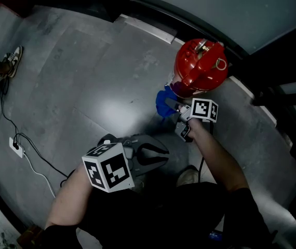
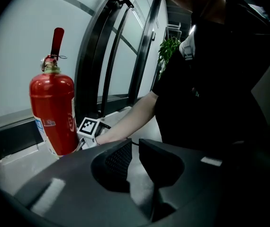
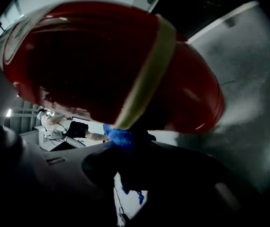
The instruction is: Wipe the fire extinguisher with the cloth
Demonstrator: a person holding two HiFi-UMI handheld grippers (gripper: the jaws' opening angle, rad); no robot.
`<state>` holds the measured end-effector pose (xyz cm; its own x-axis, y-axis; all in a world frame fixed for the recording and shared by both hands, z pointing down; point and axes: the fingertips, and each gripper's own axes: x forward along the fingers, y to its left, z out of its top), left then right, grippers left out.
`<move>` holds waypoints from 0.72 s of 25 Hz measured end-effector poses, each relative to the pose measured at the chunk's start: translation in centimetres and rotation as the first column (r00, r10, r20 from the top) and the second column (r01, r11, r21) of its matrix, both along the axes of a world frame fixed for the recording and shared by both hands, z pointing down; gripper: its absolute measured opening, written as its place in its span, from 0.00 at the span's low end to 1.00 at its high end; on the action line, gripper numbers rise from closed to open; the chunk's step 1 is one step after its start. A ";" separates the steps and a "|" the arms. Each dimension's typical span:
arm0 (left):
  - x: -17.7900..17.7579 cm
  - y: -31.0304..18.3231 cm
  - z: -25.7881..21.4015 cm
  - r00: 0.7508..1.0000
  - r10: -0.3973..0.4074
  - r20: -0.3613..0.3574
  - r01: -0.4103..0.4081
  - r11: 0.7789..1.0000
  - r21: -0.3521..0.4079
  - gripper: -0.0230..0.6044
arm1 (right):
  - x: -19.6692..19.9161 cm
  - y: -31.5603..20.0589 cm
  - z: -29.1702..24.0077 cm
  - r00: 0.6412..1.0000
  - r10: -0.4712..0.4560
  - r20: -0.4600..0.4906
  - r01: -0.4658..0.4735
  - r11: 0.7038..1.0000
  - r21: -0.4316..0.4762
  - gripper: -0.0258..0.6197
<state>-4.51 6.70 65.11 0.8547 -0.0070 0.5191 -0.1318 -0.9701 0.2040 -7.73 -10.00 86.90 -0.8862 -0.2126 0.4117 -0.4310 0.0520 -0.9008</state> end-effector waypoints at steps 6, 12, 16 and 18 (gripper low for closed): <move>-0.7 0.2 0.6 1.000 -0.021 0.021 0.021 1.000 -0.017 0.12 | 0.9 0.2 4.4 0.997 -0.004 -0.080 0.000 0.999 -0.050 0.25; -0.8 -0.2 0.9 0.999 -0.030 0.026 0.030 0.999 -0.021 0.12 | 1.7 0.7 6.7 0.990 -0.031 -0.141 0.022 0.998 -0.066 0.25; -0.1 -0.8 0.6 1.000 -0.024 0.011 0.024 1.000 -0.009 0.12 | 1.9 2.5 4.3 0.979 -0.171 -0.112 0.174 0.985 0.018 0.25; 0.5 -1.5 0.1 1.000 -0.020 -0.006 0.020 1.000 0.018 0.12 | 3.3 3.1 2.0 0.969 -0.217 -0.114 0.227 0.971 0.081 0.25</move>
